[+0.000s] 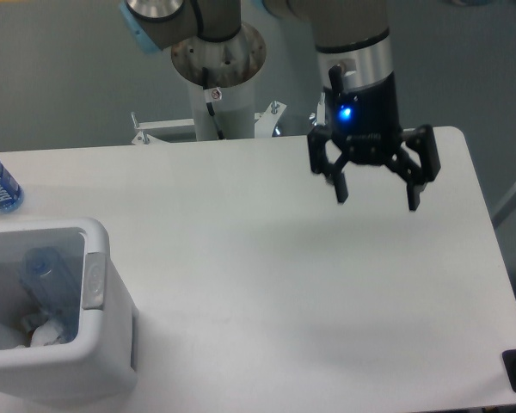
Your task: Place the trash in the trash can
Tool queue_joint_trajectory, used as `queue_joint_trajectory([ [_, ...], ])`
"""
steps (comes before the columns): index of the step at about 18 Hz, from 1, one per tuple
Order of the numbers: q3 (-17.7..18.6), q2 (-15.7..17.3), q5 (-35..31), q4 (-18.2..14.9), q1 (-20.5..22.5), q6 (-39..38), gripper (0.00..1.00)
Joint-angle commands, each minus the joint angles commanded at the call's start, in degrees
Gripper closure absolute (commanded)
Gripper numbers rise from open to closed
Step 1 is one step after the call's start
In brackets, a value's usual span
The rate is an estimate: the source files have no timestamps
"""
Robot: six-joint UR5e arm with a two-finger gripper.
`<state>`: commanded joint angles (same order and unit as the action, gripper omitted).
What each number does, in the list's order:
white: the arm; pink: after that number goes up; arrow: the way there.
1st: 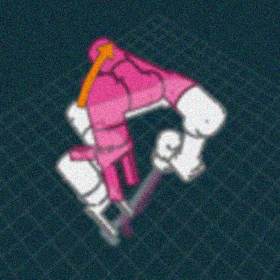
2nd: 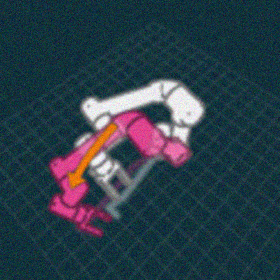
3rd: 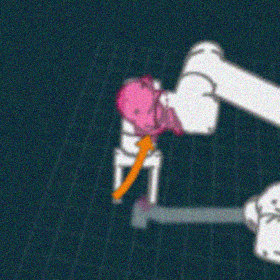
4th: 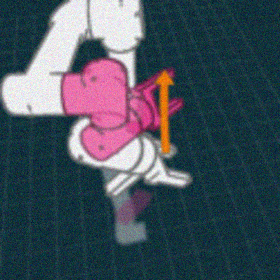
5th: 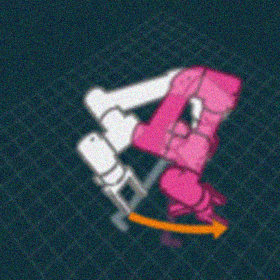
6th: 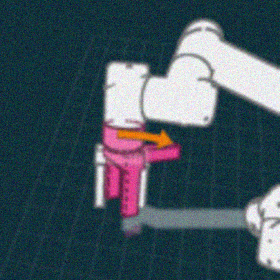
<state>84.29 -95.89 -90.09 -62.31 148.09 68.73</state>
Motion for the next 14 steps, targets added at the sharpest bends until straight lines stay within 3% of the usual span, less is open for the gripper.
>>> queue_joint_trajectory([
  [14, 0.17, 1.23, 0.61, 0.0, 0.35, -1.58, 0.0],
])
